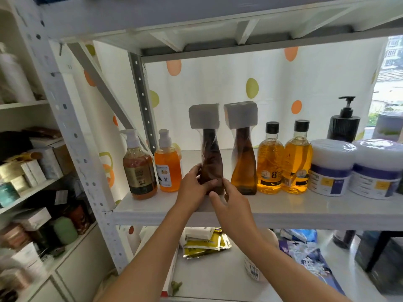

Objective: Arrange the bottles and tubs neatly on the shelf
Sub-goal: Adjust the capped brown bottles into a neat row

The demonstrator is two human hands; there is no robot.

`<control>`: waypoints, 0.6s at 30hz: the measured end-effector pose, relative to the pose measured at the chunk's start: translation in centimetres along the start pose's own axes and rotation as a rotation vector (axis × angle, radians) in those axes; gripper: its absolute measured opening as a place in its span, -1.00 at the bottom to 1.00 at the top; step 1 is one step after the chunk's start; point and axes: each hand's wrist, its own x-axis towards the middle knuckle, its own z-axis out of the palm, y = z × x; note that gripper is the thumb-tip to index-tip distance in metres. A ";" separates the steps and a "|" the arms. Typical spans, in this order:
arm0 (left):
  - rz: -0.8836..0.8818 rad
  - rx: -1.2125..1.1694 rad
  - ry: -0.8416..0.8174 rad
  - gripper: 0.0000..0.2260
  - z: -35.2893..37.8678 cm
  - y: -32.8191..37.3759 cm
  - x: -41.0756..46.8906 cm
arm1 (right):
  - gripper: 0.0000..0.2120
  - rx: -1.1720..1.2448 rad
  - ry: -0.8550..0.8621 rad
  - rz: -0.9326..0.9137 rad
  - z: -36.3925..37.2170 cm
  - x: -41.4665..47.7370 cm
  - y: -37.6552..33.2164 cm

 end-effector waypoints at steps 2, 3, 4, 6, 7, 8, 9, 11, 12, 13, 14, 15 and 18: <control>-0.004 -0.001 0.000 -0.39 0.3 0.2 0.1 | -0.62 0.004 0.009 0.002 -0.4 0.0 0.0; -0.005 -0.002 -0.001 -0.38 0.5 0.2 0.1 | -0.62 0.002 0.015 -0.001 -0.6 0.0 0.0; -0.006 0.000 -0.001 -0.38 0.6 0.3 0.1 | -0.62 0.001 0.023 -0.002 -0.8 -0.1 0.1; -0.009 0.001 0.002 -0.37 0.8 0.3 0.2 | -0.62 0.002 0.031 0.002 -1.0 -0.1 0.2; -0.009 0.003 0.003 -0.38 0.9 0.3 0.2 | -0.61 -0.001 0.035 0.005 -1.1 0.0 0.3; -0.007 0.005 0.003 -0.38 0.9 0.3 0.1 | -0.60 -0.003 0.040 0.007 -1.1 0.0 0.4; -0.005 0.003 0.001 -0.37 1.0 0.3 0.1 | -0.59 -0.002 0.042 0.009 -1.2 0.0 0.5; -0.001 0.002 -0.001 -0.37 1.0 0.3 0.1 | -0.56 0.008 0.039 0.023 -1.1 0.0 0.7; -0.001 0.005 0.000 -0.37 1.1 0.3 0.1 | -0.55 0.011 0.036 0.031 -1.1 0.0 0.9; -0.002 0.007 0.003 -0.37 1.1 0.4 0.1 | -0.55 0.013 0.036 0.036 -1.1 -0.1 1.0; -0.002 0.011 0.003 -0.36 1.1 0.4 0.1 | -0.55 0.013 0.037 0.037 -1.1 -0.1 1.1; 0.002 0.014 -0.002 -0.36 1.1 0.4 0.1 | -0.55 0.011 0.040 0.033 -1.1 -0.1 1.2; 0.008 0.010 -0.019 -0.37 1.0 0.4 0.1 | -0.55 0.007 0.042 0.024 -1.3 -0.2 1.2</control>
